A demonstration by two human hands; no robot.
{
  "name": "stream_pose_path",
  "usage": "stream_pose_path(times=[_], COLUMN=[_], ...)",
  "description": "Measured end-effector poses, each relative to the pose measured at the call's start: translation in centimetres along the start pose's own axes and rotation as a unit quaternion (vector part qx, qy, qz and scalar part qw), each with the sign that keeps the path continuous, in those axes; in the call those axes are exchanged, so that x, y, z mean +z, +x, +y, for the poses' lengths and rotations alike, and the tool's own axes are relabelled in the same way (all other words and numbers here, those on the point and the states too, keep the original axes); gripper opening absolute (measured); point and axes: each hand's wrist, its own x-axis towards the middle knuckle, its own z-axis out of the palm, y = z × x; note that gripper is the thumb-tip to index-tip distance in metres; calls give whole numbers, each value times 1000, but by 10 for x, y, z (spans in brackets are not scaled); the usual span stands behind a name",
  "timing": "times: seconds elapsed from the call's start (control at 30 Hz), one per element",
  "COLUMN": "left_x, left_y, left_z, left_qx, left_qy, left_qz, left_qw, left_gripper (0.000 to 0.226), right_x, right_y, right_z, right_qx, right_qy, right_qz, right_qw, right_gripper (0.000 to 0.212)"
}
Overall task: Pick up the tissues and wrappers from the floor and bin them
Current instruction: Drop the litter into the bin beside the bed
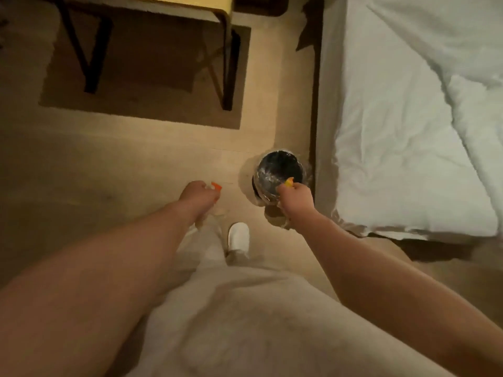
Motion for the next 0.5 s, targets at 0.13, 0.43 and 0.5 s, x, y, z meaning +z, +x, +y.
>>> stream_pose_path(times=[0.13, 0.43, 0.5], left_x=[38, 130, 159], left_y=[13, 111, 145], left_z=[46, 88, 86], left_qx=[43, 50, 41], left_qy=[108, 246, 245], left_qz=[-40, -96, -115], left_qw=[992, 963, 962], left_gripper=[8, 16, 7], right_x=[-34, -34, -22], right_y=[25, 129, 162], right_z=[34, 80, 95], right_qx=[49, 111, 129], right_qy=[73, 196, 227], right_qz=[31, 32, 22], right_qw=[996, 974, 965], right_gripper=[8, 11, 18])
